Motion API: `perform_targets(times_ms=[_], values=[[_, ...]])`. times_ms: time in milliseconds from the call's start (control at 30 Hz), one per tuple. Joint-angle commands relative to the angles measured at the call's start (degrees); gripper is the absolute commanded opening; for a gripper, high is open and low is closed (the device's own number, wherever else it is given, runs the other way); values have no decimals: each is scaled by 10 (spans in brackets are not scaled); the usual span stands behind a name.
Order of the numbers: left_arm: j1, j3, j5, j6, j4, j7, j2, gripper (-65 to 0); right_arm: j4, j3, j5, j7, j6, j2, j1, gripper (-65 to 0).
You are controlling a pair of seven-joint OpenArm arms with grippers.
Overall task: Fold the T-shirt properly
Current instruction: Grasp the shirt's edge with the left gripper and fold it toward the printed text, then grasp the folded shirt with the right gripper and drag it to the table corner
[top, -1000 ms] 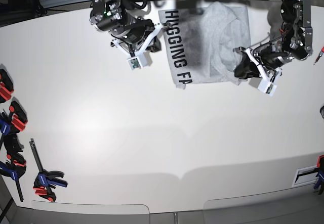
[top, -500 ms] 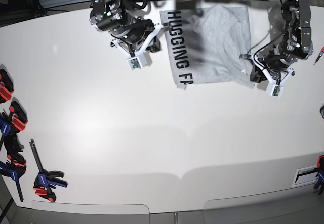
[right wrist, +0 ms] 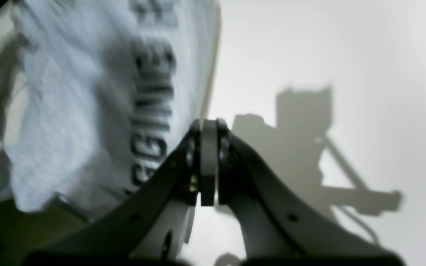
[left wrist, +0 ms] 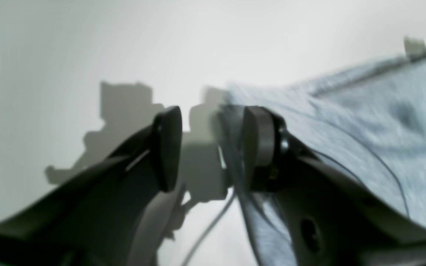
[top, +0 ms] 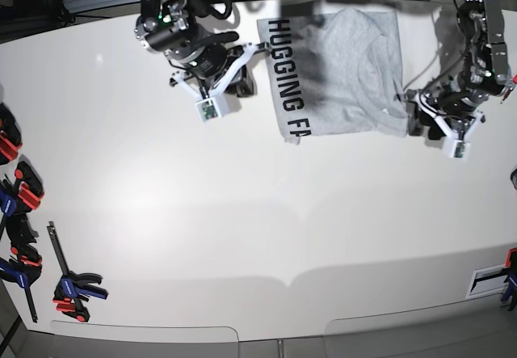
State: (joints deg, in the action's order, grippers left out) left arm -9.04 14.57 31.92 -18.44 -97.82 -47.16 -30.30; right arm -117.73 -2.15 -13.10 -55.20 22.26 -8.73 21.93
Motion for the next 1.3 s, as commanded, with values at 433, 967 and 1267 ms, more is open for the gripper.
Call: perform_targets(times_ms=[433, 967, 1267], values=[[-52, 238, 37, 0, -76, 26, -23, -650, 92, -213, 60, 24, 108, -3, -186, -650], [-186, 253, 37, 0, -76, 39, 16, -650, 417, -267, 160, -70, 23, -3, -267, -650], [-187, 253, 53, 0, -76, 40, 20, -650, 405, 27, 171, -78, -28, 56, -268, -650]])
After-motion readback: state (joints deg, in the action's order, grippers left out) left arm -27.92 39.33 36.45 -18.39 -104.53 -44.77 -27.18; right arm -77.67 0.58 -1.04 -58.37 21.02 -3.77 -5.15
